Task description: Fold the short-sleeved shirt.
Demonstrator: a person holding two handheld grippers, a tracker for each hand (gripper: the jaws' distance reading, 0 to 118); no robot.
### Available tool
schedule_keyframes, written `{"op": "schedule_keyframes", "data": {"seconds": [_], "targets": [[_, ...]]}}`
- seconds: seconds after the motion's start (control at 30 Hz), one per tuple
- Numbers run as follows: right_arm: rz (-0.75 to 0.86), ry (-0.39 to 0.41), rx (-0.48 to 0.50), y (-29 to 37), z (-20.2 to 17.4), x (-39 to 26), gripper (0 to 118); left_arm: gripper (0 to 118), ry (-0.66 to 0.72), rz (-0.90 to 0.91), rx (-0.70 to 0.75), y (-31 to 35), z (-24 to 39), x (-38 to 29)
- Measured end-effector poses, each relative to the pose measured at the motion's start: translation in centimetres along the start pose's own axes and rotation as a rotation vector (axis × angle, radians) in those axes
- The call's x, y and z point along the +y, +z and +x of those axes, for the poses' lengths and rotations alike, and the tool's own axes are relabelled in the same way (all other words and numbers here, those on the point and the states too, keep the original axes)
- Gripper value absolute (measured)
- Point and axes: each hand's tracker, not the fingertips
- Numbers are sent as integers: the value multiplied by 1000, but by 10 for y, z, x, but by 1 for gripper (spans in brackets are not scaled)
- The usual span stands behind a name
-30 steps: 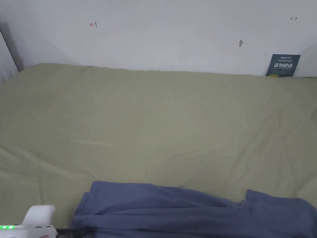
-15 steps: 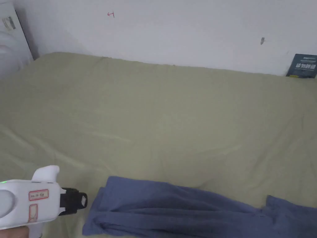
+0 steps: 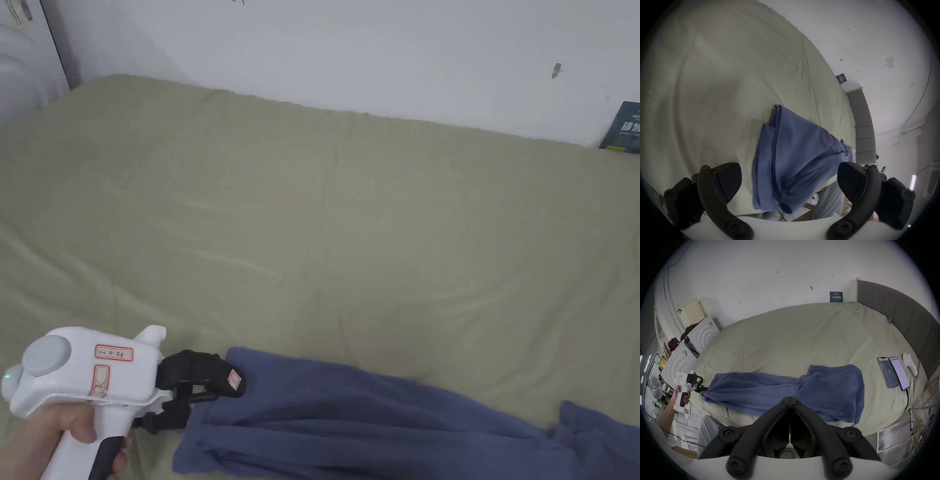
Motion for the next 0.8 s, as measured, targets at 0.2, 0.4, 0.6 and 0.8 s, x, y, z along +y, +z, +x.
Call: {"op": "schedule_keyframes", "data": {"seconds": [0.2, 0.4, 0.6, 0.8], "targets": [[6, -30, 10, 8, 0, -1, 1, 118, 3, -19, -83, -17, 8, 3], [-6, -33, 13, 2, 0, -1, 1, 117, -9, -61, -173, -31, 10, 11], [5, -29, 25, 9, -2, -2, 1, 8, -55, -120, 41, -40, -8, 16], [66, -35, 40, 26, -4, 6, 1, 7, -34, -8, 18, -25, 28, -5]]}}
